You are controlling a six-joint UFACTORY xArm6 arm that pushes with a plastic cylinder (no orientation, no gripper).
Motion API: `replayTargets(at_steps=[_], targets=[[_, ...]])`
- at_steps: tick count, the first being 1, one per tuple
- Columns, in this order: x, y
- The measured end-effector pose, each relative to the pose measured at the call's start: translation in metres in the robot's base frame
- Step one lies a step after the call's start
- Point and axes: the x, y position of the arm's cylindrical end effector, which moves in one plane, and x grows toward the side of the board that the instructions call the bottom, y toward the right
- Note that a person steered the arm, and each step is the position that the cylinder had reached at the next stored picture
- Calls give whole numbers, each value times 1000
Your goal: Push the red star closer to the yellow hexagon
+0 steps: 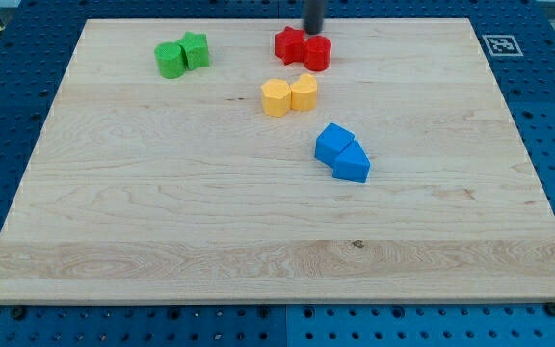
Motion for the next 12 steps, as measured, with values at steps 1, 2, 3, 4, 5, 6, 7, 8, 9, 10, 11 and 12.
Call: replayTargets(at_steps=[1,2,3,4,5,6,7,8,9,10,11,12], targets=[[0,-3],[24,-10],[66,-12],[66,-12],[60,-12],[47,-47],[47,-53],[74,-53],[95,-53],[95,-53],[96,-43],[97,-8]])
